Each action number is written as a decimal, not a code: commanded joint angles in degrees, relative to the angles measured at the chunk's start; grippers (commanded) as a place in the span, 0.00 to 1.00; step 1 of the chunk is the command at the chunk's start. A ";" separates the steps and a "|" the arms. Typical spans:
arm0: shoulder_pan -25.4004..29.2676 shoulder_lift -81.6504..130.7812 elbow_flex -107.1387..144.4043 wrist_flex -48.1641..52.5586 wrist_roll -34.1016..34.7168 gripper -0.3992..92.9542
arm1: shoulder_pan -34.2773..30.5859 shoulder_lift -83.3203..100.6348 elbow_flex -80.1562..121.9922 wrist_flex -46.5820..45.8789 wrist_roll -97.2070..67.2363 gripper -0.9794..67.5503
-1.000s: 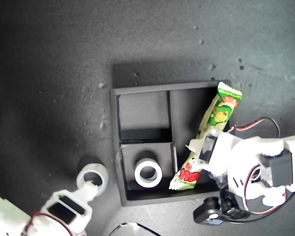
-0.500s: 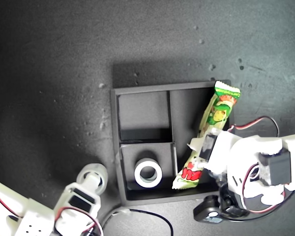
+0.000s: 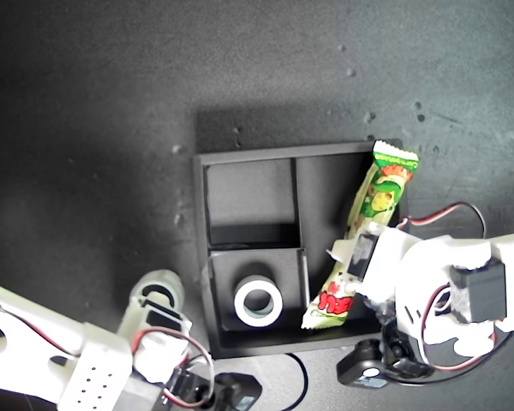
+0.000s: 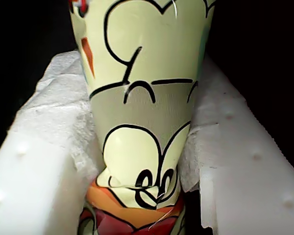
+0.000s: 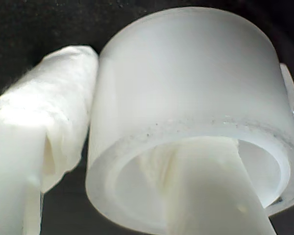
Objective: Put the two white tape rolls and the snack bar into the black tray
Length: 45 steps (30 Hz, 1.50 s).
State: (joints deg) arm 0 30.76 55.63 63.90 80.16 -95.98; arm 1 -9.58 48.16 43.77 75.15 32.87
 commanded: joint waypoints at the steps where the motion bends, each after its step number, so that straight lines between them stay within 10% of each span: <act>1: -0.09 0.18 -6.59 5.36 0.35 0.00 | -0.09 0.26 -2.55 1.14 -4.66 0.24; 10: 0.97 -3.87 -37.00 24.96 6.24 0.00 | 1.93 0.26 -11.69 9.58 -7.21 0.52; 19: -2.90 22.94 -11.95 24.96 5.63 0.00 | 7.56 0.26 -28.21 22.32 -5.80 0.52; 29: -14.41 31.11 -9.23 24.35 17.93 0.00 | 14.85 1.93 -36.04 28.13 28.48 0.35; 45: -26.54 21.01 -25.58 24.70 33.31 0.00 | 7.56 22.15 -20.57 28.13 52.03 0.01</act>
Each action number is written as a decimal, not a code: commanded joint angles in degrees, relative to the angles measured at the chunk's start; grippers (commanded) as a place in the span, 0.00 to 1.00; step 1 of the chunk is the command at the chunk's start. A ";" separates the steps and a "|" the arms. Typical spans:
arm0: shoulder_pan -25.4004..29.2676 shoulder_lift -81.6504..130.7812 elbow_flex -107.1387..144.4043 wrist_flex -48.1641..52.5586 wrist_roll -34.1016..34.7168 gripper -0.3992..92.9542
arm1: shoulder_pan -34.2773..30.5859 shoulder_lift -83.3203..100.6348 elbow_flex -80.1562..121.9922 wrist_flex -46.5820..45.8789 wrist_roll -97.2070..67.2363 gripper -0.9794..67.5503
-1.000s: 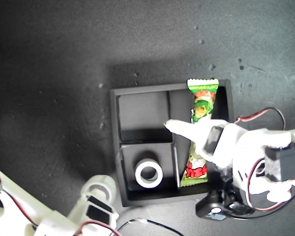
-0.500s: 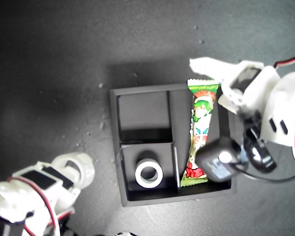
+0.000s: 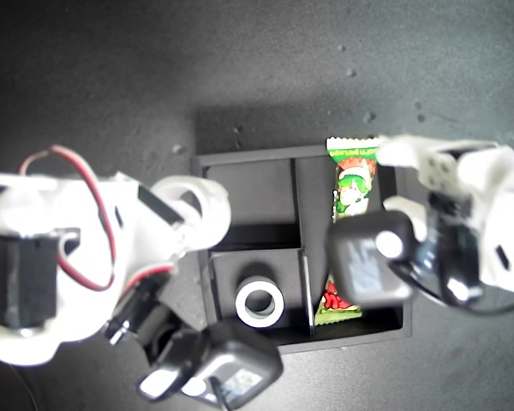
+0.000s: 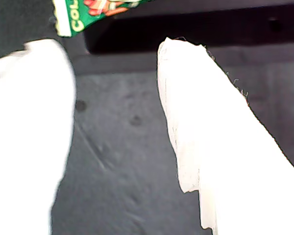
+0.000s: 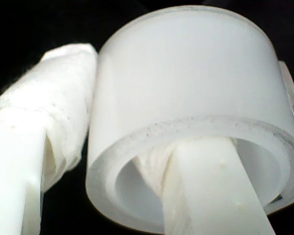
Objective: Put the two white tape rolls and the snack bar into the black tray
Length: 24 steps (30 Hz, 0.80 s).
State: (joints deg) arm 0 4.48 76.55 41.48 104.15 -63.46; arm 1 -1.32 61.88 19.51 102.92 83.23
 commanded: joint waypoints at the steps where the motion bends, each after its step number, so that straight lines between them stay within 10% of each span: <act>1: -0.26 -0.62 -3.16 0.70 0.88 0.00 | -0.97 11.69 6.59 0.35 2.02 0.01; 24: 1.05 -35.86 -28.39 0.88 -0.44 0.01 | -2.37 74.62 81.74 -13.80 11.95 0.01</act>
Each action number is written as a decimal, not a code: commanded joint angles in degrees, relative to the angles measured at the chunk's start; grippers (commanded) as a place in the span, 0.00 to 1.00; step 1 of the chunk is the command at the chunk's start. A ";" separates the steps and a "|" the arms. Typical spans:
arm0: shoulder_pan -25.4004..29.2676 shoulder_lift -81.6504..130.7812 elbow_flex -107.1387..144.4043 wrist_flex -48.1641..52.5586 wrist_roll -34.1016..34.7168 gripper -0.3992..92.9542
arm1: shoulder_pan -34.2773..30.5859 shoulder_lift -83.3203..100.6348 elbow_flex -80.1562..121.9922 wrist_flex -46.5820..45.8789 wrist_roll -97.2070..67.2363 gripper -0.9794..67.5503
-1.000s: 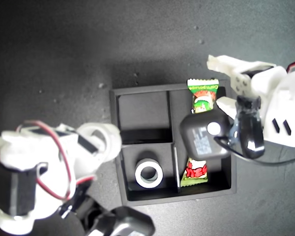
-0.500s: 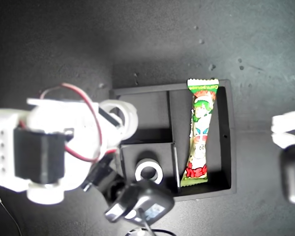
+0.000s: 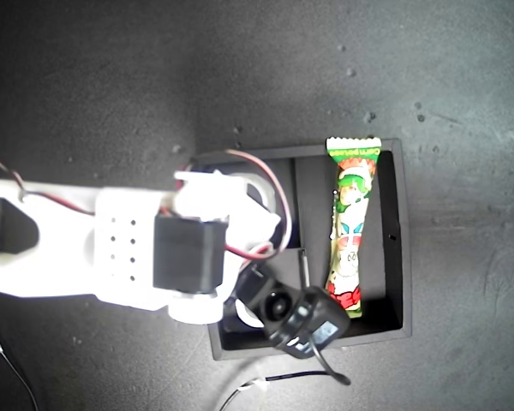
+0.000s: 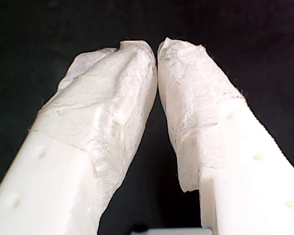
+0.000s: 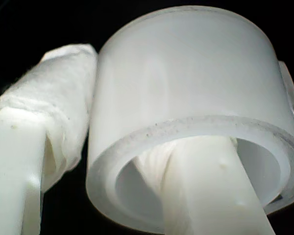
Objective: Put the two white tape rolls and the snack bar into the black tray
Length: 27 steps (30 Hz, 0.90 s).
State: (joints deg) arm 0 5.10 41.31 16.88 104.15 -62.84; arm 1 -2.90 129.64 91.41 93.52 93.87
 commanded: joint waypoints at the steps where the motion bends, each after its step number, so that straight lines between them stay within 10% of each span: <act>1: 0.44 -1.41 -4.13 0.88 -1.32 0.01 | -1.05 9.58 13.10 -5.63 1.93 0.01; 27: -4.66 16.08 9.14 0.97 0.18 0.16 | -8.26 37.53 67.59 -37.62 2.29 0.01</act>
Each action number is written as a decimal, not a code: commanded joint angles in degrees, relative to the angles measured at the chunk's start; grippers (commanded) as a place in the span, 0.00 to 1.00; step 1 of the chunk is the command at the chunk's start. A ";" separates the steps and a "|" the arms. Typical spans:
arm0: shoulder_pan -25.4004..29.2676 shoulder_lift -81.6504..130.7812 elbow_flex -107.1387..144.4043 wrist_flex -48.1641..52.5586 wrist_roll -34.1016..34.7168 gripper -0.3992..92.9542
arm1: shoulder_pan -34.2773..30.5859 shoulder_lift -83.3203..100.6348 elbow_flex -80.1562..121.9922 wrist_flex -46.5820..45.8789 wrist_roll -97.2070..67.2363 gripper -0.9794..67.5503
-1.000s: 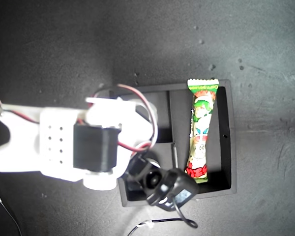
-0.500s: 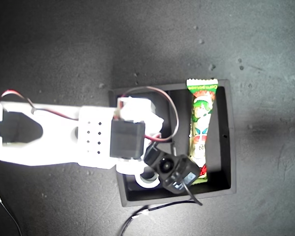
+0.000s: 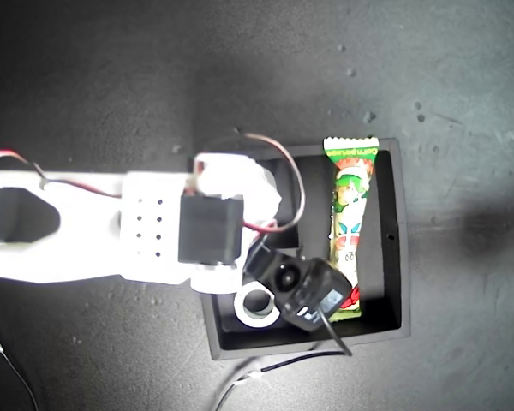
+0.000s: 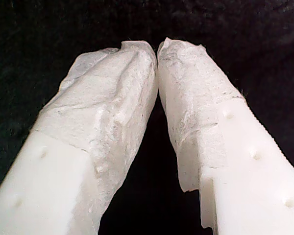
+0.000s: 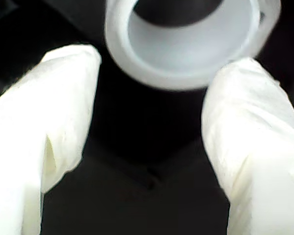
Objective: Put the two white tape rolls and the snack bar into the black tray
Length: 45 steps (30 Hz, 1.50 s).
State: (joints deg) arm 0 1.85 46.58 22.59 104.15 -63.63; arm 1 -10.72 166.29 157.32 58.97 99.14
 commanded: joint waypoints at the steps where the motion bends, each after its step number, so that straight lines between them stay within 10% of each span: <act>1: -1.76 13.89 5.63 0.97 1.32 0.16 | -0.44 0.88 2.90 -4.31 -4.48 0.01; 14: -4.04 47.81 40.61 0.35 1.67 0.01 | 5.54 3.60 18.98 -20.13 -18.72 0.01; 32: -4.75 106.70 114.26 -25.40 -3.43 0.00 | 13.36 11.25 21.71 -14.94 -26.28 0.01; 45: -1.58 143.70 143.09 -24.96 -9.14 0.00 | 14.41 11.25 21.71 -12.92 -25.93 0.01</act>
State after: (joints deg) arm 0 -0.26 184.04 163.12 77.96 -71.89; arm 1 2.72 176.84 178.33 44.47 73.21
